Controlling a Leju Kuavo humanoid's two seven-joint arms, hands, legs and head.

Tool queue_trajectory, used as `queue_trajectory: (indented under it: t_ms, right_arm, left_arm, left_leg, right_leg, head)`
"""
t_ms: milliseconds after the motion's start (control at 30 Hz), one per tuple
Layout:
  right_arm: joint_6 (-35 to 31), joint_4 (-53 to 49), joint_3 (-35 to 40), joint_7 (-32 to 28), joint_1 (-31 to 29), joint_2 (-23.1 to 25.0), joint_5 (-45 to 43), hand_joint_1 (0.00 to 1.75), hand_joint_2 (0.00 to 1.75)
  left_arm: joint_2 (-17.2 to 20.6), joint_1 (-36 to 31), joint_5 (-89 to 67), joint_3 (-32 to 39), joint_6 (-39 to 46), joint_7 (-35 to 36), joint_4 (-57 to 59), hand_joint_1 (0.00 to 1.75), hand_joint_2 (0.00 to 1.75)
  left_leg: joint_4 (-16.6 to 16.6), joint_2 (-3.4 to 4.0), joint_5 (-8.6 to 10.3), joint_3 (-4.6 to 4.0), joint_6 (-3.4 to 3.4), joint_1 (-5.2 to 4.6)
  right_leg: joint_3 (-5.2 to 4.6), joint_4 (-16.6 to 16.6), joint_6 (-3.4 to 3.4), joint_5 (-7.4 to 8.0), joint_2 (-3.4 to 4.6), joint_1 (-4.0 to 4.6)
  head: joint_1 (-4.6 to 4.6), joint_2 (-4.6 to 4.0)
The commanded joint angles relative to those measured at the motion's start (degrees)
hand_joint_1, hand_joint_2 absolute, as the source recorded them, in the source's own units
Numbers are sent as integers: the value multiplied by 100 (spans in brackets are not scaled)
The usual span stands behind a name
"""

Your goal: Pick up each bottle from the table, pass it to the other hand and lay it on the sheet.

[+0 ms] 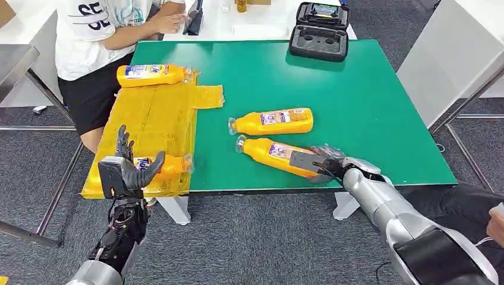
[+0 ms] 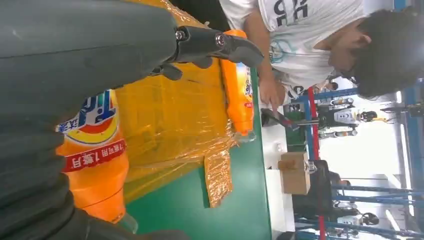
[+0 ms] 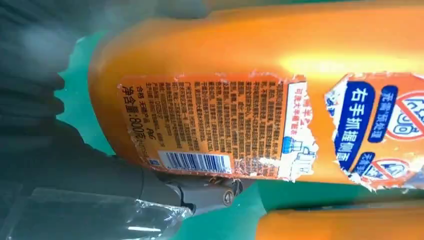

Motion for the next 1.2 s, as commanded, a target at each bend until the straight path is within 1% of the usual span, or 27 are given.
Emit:
queue_trajectory:
  t_ms: [33, 67, 100, 167, 233, 300, 333, 400, 467, 533, 567, 633, 667, 700, 733, 767, 800, 833, 867, 900, 967, 1000, 1033, 1067, 1100, 1133, 1200]
  right_arm:
    - [-646, -143, -487, -574, 76, 380, -29, 169, 175]
    - [-911, -431, -717, -926, 205, 459, -160, 169, 175]
    - [-912, -478, -738, -926, 220, 499, -159, 169, 175]
    - [-1042, -945, -951, -1074, 435, 585, -267, 171, 175]
    - [-1062, -979, -949, -1054, 450, 604, -256, 171, 175]
    - [-1059, -979, -953, -1061, 462, 591, -259, 171, 175]
    - [-1055, -983, -959, -1066, 461, 577, -262, 171, 175]
    - [-1055, -983, -959, -1066, 461, 577, -262, 171, 175]
    - [-1051, -982, -965, -1073, 464, 564, -265, 171, 175]
    - [-1051, -982, -965, -1073, 464, 564, -265, 173, 175]
    - [-1308, -1218, -1131, -1345, 572, 625, -293, 169, 175]
    - [-1453, -1725, -1386, -1659, 805, 761, -469, 171, 175]
    - [-1632, -2102, -1464, -1847, 969, 834, -514, 173, 175]
    - [-1727, -2307, -1497, -1918, 1047, 889, -554, 171, 175]
    - [-1854, -2505, -1525, -1974, 1129, 945, -590, 171, 175]
    - [-2061, -2682, -1516, -2046, 1216, 995, -536, 173, 175]
    - [-2119, -2771, -1543, -2090, 1279, 1037, -582, 173, 175]
    - [-2132, -2895, -1555, -2176, 1382, 1086, -664, 169, 175]
    - [-2192, -2978, -1603, -2321, 1491, 1140, -775, 171, 175]
    - [-2121, -2943, -1610, -2385, 1529, 1173, -885, 171, 175]
    - [-2066, -2845, -1638, -2637, 1594, 1283, -1091, 169, 175]
    - [-2034, -2795, -1652, -2749, 1620, 1337, -1199, 169, 175]
    - [-1952, -2700, -1610, -2845, 1631, 1388, -1274, 171, 175]
    - [-1958, -2679, -1577, -2881, 1646, 1421, -1287, 166, 175]
    - [-1906, -2749, -1447, -2881, 1727, 1493, -1380, 168, 175]
    - [-1872, -2727, -1352, -2881, 1767, 1538, -1436, 169, 175]
    - [-1911, -2642, -1084, -2881, 1816, 1643, -1464, 166, 175]
  left_arm:
    - [119, 87, 17, -46, -39, 8, 58, 0, 175]
    - [125, 188, 62, 0, -86, 13, -133, 0, 175]
    - [131, 220, 71, 7, -106, 14, -189, 0, 175]
    - [151, 340, 104, 39, -176, 42, -440, 0, 175]
    - [156, 351, 104, 42, -179, 45, -461, 0, 175]
    - [154, 350, 104, 42, -178, 46, -463, 0, 175]
    - [153, 351, 104, 42, -177, 48, -464, 0, 175]
    - [153, 351, 104, 42, -177, 48, -464, 0, 175]
    - [151, 349, 104, 42, -176, 50, -463, 0, 175]
    - [151, 349, 104, 42, -176, 50, -463, 0, 175]
    - [161, 387, 144, 60, -226, 38, -550, 0, 175]
    - [163, 528, 317, 134, -419, 57, -850, 0, 175]
    - [154, 614, 401, 154, -564, 91, -1055, 0, 175]
    - [151, 657, 476, 155, -691, 142, -1184, 0, 175]
    - [155, 697, 509, 140, -790, 181, -1311, 0, 175]
    - [155, 722, 576, 116, -934, 238, -1431, 0, 175]
    - [148, 740, 643, 115, -1037, 271, -1508, 0, 175]
    - [147, 754, 731, 68, -1223, 322, -1614, 0, 175]
    - [145, 760, 772, 15, -1351, 338, -1708, 0, 175]
    - [147, 776, 806, -37, -1457, 364, -1788, 0, 175]
    - [141, 825, 860, -175, -1659, 420, -1941, 0, 175]
    - [118, 840, 883, -231, -1720, 446, -1996, 0, 175]
    - [106, 859, 939, -311, -1851, 492, -2059, 0, 175]
    - [95, 862, 941, -371, -1898, 511, -2078, 0, 175]
    - [58, 864, 915, -503, -1962, 532, -2120, 0, 175]
    - [32, 850, 907, -576, -1983, 542, -2135, 0, 175]
    - [-11, 808, 918, -712, -2039, 589, -2134, 0, 175]
  left_leg:
    - [-5, 19, -17, 33, -11, 6]
    - [-5, 20, -14, 26, -10, 4]
    - [-3, 18, -18, 32, -11, 5]
    - [-2, 17, -11, 13, -8, 4]
    - [-2, 23, -18, 22, -11, 8]
    - [-2, 9, -7, 7, -7, 5]
    - [1, 10, -15, 20, -11, 7]
    - [-2, -1, -7, 8, -7, 5]
    - [0, 4, -14, 19, -10, 7]
    - [-3, 1, -8, 9, -7, 3]
    - [1, 5, -17, 23, -12, 6]
    - [-2, 2, -9, 9, -8, 3]
    - [-3, 12, -18, 23, -13, 6]
    - [-3, 9, -9, 4, -8, 2]
    - [-1, 19, -23, 25, -14, 6]
    - [-1, 19, -19, 15, -12, 5]
    - [0, 14, -14, 8, -11, 5]
    - [-1, 9, -21, 21, -14, 7]
    - [0, 4, -14, 8, -12, 7]
    - [0, 4, -21, 25, -15, 10]
    - [-3, -2, -9, 3, -9, 14]
    - [0, 2, -18, 21, -13, 17]
    - [-3, 3, -12, 8, -10, 14]
    - [-1, 5, -19, 21, -14, 16]
    - [-4, -1, -10, 5, -10, 14]
    - [-2, 0, -18, 19, -14, 16]
    - [-3, -3, -15, 13, -12, 15]
  right_leg:
    - [29, -7, -10, -10, 18, 6]
    - [21, -5, -8, -7, 19, 4]
    - [28, -3, -10, -12, 17, 5]
    - [10, -1, -7, -5, 17, 4]
    - [18, -1, -10, -10, 22, 7]
    - [5, -1, -7, -5, 9, 4]
    - [19, 1, -10, -12, 10, 6]
    - [9, -1, -7, -7, 1, 3]
    - [21, 0, -10, -11, 4, 6]
    - [11, 0, -7, -7, 1, 1]
    - [26, 1, -11, -14, 5, 5]
    - [11, -1, -8, -7, 3, 2]
    - [23, -3, -12, -12, 12, 6]
    - [5, -2, -7, -5, 10, 2]
    - [22, 1, -13, -16, 19, 6]
    - [13, 1, -11, -12, 18, 5]
    - [7, 1, -9, -9, 13, 6]
    - [21, 2, -12, -18, 7, 9]
    - [9, 1, -11, -13, 3, 10]
    - [24, 0, -14, -19, 4, 13]
    - [3, -2, -9, -9, -1, 10]
    - [21, 0, -13, -18, 2, 13]
    - [8, -2, -10, -11, 2, 10]
    - [21, -2, -12, -17, 5, 12]
    - [6, -2, -9, -10, 0, 9]
    - [20, -2, -13, -17, 1, 12]
    - [15, -2, -12, -15, -3, 10]
  head:
    - [0, 0]
    - [0, 0]
    - [0, 0]
    - [0, 0]
    - [-4, 0]
    - [0, 0]
    - [-2, 0]
    - [-2, 0]
    - [2, 0]
    - [0, 0]
    - [0, 0]
    - [0, 0]
    - [2, 0]
    - [2, 0]
    - [0, 0]
    - [0, 0]
    - [-2, 0]
    - [0, 0]
    - [0, 0]
    - [-2, 0]
    - [-2, 0]
    - [0, 0]
    - [0, 0]
    - [0, 0]
    - [0, 0]
    - [0, 0]
    - [2, 0]
